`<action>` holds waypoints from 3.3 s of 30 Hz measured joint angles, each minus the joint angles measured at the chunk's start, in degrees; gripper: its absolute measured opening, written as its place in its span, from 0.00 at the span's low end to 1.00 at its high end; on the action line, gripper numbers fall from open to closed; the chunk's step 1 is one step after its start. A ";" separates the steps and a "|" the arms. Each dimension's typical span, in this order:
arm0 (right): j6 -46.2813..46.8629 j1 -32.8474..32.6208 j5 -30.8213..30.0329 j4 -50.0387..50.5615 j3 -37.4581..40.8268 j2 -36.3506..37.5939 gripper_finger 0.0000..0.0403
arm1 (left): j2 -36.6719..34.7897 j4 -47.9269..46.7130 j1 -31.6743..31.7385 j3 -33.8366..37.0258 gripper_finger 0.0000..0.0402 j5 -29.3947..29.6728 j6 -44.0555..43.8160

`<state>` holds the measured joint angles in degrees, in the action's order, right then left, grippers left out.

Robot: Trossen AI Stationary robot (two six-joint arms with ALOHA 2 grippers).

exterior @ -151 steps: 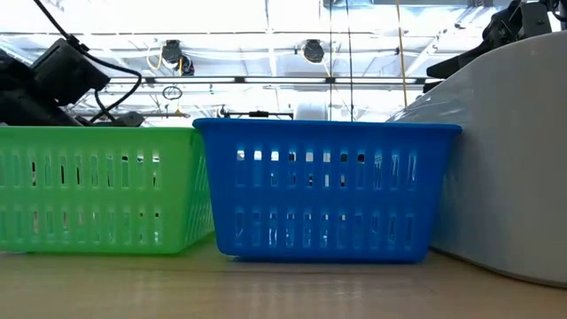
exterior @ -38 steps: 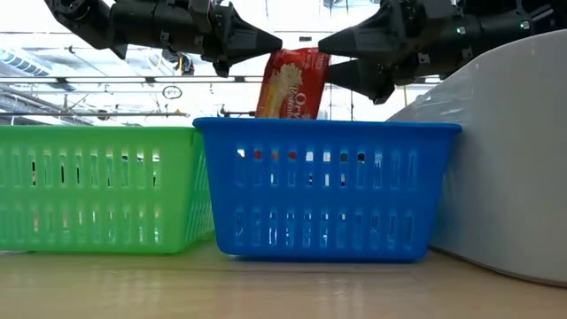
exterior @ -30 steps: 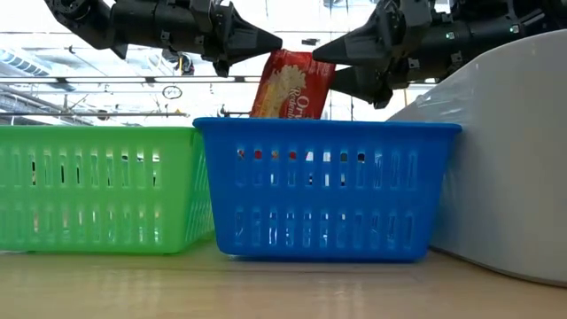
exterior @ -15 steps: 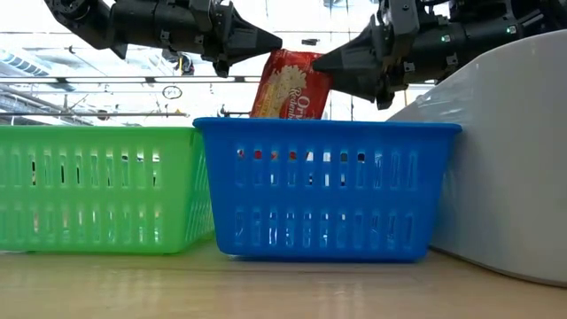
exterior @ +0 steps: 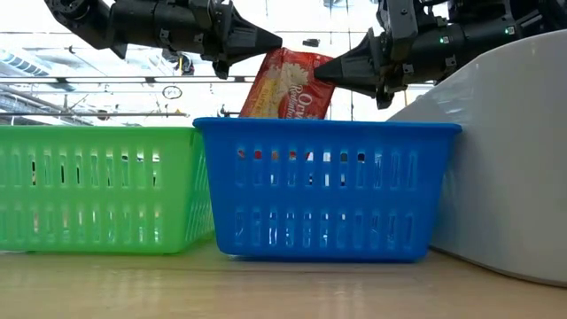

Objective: Pick & Place Food Item
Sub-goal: Put the red popcorn bag into the white bin

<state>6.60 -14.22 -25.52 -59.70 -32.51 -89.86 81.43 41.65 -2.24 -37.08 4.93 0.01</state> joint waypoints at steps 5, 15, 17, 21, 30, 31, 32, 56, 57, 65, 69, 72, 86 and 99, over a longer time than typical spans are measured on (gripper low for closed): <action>-0.23 -0.02 0.02 0.02 0.00 0.00 0.04 | 0.00 -0.08 0.01 0.00 0.02 -0.57 -0.57; -0.25 -0.47 0.27 4.82 0.02 1.91 0.02 | -1.49 -0.54 -1.69 0.02 0.29 -0.38 -1.18; -0.69 -1.16 0.05 6.27 0.05 3.85 0.02 | -3.20 -1.07 -1.77 0.02 0.36 -0.42 -1.21; -2.94 -3.77 -0.02 9.73 0.06 9.55 0.02 | -8.22 -6.67 -1.68 0.02 0.47 -0.26 -1.24; -2.45 -13.95 0.02 17.62 0.04 23.38 0.02 | -14.70 -13.11 -1.70 0.00 0.57 -0.40 -8.77; -1.78 -15.36 0.04 18.31 0.04 24.52 0.02 | -14.75 -13.08 -1.70 0.00 0.57 -0.40 -10.59; -0.83 -16.85 0.02 19.27 0.04 25.56 0.02 | -14.75 -13.14 -1.70 0.00 0.57 -0.42 -12.27; 25.50 -31.67 -0.11 45.64 0.04 30.08 0.02 | -14.73 -13.14 -1.70 0.00 0.57 -0.44 -18.22; 25.91 -31.67 -0.09 45.66 0.04 29.72 0.02 | -14.73 -13.14 -1.70 0.00 0.57 -0.44 -18.23; 28.72 -31.65 -0.25 45.36 0.04 26.01 0.02 | -14.71 -13.14 -1.70 0.00 0.57 -0.43 -18.25; 30.68 -31.63 -1.47 44.91 0.04 23.70 0.02 | -14.71 -13.12 -1.70 0.00 0.57 -0.42 -18.30; 31.74 -31.61 -1.53 44.80 0.04 22.84 0.02 | -14.71 -13.14 -1.70 0.00 0.57 -0.42 -18.30; 30.04 -31.62 -6.15 46.08 0.02 22.64 0.02 | -14.71 -13.14 -1.70 0.00 0.57 -0.40 -18.29; 29.49 -31.63 -7.51 49.65 0.08 22.62 0.02 | -14.70 -13.14 -1.70 0.00 0.57 -0.40 -18.25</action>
<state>36.09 -45.84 -33.03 -10.05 -32.43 -67.25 66.72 28.51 -3.95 -37.08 4.54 -18.24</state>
